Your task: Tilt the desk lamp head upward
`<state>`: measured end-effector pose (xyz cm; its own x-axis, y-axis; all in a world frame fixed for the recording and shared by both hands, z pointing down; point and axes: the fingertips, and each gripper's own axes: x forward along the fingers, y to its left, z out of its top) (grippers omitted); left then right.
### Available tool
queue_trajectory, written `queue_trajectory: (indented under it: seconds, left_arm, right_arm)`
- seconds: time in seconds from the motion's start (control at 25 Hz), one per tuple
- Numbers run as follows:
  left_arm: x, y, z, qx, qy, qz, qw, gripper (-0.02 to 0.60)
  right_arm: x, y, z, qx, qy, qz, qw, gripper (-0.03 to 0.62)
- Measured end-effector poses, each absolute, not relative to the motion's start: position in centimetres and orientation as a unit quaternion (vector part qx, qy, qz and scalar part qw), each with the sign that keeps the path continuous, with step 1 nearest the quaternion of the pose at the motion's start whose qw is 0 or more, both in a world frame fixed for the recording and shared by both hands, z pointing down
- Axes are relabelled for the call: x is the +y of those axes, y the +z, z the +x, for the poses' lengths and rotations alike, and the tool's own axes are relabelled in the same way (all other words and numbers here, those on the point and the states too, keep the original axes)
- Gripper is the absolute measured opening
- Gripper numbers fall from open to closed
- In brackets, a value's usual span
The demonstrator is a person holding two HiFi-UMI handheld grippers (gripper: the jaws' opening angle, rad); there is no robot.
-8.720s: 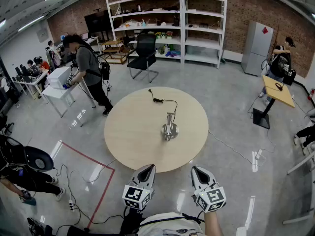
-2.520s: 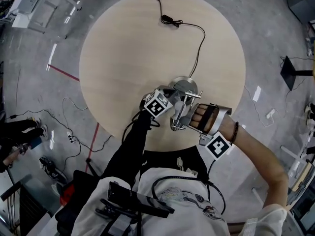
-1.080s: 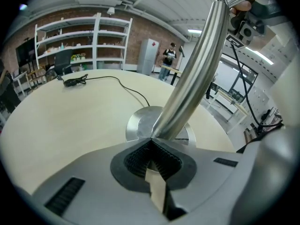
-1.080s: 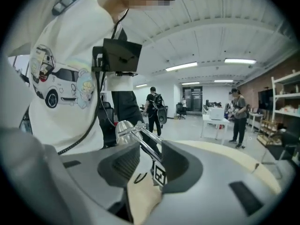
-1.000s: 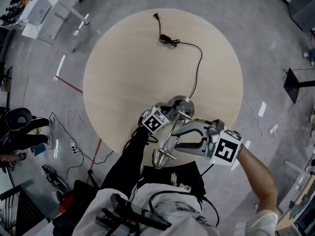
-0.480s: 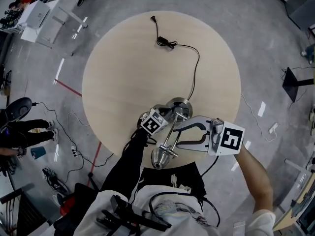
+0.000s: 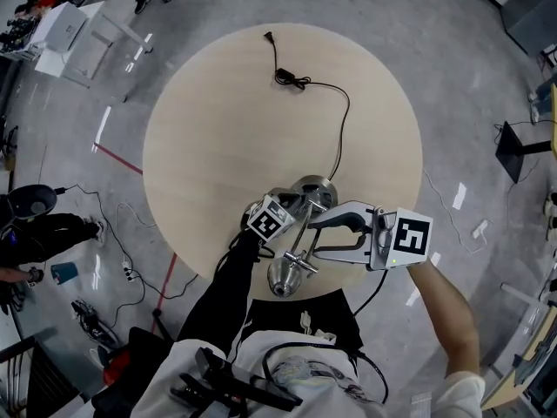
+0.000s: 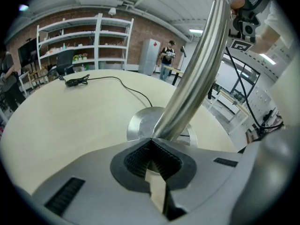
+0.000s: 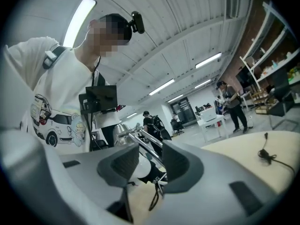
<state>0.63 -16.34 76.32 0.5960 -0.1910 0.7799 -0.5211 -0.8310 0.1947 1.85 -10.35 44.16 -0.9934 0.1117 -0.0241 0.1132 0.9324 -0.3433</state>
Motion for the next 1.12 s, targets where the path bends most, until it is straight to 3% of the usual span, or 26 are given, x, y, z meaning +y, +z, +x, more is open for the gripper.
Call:
queue_trajectory:
  seconds: [0.6,0.92,1.12]
  left_arm:
    - [-16.3,76.0,0.5,-0.204,0.397,0.871,0.205,-0.009]
    - [-16.4,75.9,0.8,-0.206,0.401,0.872,0.192,-0.009]
    - [-16.8,75.2,-0.9,-0.232,0.393,0.87,0.188,-0.009]
  right_arm:
    - [-11.2,43.9,2.5,0.972,-0.222,0.059,0.043,0.147]
    - [-10.7,43.6,2.0,0.982,-0.176,0.074,-0.008,0.147]
    - [-10.3,43.8,2.1,0.989,-0.1,0.07,-0.081,0.147]
